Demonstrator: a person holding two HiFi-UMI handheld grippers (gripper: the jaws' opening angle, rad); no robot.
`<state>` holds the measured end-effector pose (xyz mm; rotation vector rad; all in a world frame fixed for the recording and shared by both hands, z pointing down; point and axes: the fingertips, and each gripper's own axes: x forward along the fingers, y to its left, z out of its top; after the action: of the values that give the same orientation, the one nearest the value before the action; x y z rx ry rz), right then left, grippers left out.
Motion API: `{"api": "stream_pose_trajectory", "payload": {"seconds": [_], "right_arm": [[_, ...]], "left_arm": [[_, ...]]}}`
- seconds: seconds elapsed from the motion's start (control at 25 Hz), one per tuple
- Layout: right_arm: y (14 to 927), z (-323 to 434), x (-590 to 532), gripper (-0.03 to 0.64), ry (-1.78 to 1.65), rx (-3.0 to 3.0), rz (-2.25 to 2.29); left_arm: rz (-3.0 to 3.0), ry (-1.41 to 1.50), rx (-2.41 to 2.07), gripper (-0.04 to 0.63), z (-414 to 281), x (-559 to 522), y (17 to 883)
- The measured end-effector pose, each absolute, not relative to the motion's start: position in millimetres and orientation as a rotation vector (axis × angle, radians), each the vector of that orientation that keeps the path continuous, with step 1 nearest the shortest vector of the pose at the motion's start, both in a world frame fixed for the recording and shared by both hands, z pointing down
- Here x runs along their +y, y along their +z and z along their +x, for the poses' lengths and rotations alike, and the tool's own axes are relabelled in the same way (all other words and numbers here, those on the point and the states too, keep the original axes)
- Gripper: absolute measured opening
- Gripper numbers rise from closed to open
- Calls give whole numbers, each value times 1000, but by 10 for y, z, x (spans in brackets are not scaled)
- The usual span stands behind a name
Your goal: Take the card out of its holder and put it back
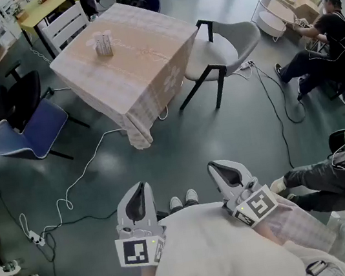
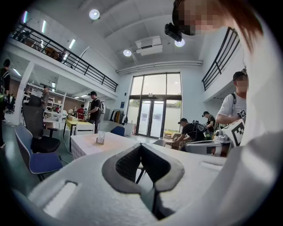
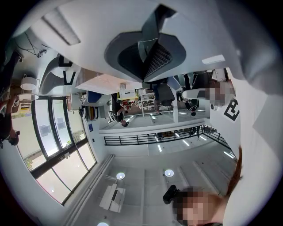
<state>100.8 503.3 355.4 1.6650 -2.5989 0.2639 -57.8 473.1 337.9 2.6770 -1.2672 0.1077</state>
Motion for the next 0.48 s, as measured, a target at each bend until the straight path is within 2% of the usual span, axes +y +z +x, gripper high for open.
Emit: {"api": "stream_pose_trajectory", "payload": {"seconds": [0.48], "right_arm": [[3526, 1001, 5021, 2, 256, -2620, 1627]], "left_arm": [[2670, 114, -1297, 0, -602, 4754, 3345]]}}
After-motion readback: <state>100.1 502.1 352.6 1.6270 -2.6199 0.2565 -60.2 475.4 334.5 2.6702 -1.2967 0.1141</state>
